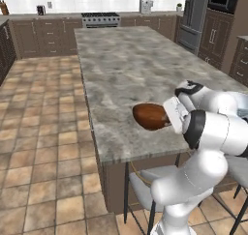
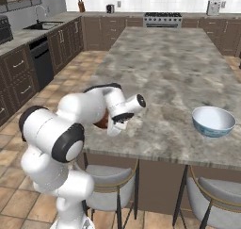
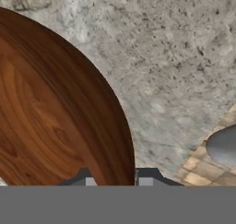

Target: Pick up the bowls from the cabinet and place each bowl in front of a stool on the dining counter.

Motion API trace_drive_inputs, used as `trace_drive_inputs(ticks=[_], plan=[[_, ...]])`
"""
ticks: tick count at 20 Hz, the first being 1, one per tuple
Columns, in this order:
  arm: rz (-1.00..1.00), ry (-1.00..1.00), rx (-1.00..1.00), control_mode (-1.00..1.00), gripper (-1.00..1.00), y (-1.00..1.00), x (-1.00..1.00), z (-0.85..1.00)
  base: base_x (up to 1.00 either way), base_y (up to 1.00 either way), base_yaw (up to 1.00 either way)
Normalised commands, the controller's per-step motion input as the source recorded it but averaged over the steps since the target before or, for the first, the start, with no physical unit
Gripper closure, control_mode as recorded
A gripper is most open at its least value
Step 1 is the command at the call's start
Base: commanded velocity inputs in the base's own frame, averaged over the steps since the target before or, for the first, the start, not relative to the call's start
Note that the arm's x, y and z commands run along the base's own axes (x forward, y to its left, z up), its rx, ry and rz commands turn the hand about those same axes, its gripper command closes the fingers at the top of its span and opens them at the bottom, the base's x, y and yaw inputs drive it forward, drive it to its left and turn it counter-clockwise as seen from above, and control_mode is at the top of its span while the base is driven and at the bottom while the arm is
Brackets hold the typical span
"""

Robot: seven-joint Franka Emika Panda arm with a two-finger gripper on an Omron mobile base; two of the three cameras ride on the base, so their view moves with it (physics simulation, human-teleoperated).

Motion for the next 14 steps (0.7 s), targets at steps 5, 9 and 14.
trace_drive_inputs(ticks=[5, 9, 14], plan=[[0.03, -0.05, 0.04, -1.0, 1.0, 0.0, 0.57, -0.53, 0.0, 0.0, 0.0], [0.02, 0.0, 0.03, -1.0, 1.0, 0.0, 0.59, -0.19, 0.0, 0.0, 0.0], [0.0, 0.01, 0.0, -1.0, 1.0, 0.0, 0.45, -0.1, 0.0, 0.0, 0.0]])
